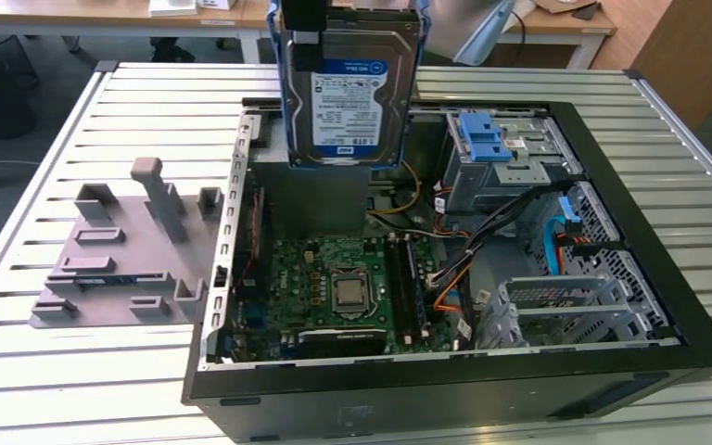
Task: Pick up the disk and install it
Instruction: 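Pick up the disk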
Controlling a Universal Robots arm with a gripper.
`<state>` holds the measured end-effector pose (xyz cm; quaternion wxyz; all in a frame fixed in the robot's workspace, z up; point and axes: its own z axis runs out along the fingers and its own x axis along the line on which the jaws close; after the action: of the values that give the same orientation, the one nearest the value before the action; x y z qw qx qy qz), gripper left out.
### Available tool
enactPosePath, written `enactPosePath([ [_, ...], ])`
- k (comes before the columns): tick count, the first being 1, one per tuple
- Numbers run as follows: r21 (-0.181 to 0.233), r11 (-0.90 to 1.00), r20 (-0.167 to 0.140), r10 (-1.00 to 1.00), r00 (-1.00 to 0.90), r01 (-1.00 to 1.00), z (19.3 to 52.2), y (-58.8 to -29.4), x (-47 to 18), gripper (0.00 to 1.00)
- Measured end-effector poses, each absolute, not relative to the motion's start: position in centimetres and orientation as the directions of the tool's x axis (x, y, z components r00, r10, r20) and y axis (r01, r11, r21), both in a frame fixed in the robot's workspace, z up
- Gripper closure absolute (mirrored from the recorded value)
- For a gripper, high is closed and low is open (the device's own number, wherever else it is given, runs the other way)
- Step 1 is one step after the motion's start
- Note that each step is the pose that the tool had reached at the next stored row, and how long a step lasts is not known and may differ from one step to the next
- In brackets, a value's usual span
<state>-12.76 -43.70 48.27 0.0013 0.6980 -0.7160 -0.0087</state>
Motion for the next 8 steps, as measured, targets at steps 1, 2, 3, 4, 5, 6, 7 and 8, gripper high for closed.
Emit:
enactPosePath([
  [1,0.014,0.025,-0.010,-1.000,-0.025,-1.000,48.26,-43.73,-12.61,0.64],
  [2,0.014,0.025,-0.010,-1.000,-0.026,-1.000,48.26,-43.77,-12.47,0.64],
  [3,0.014,0.025,-0.010,-1.000,-0.026,-1.000,48.25,-43.80,-12.34,0.64],
  [4,0.014,0.025,-0.010,-1.000,-0.025,-1.000,48.25,-43.84,-12.24,0.64],
  [5,0.014,0.025,-0.010,-1.000,-0.025,-1.000,48.24,-43.90,-12.16,0.64],
  [6,0.014,0.025,-0.010,-1.000,-0.026,-1.000,48.24,-43.96,-12.07,0.64],
  [7,0.014,0.025,-0.010,-1.000,-0.025,-1.000,48.23,-44.05,-12.00,0.64],
  [8,0.014,0.025,-0.010,-1.000,-0.025,-1.000,48.23,-44.16,-11.95,0.64],
])
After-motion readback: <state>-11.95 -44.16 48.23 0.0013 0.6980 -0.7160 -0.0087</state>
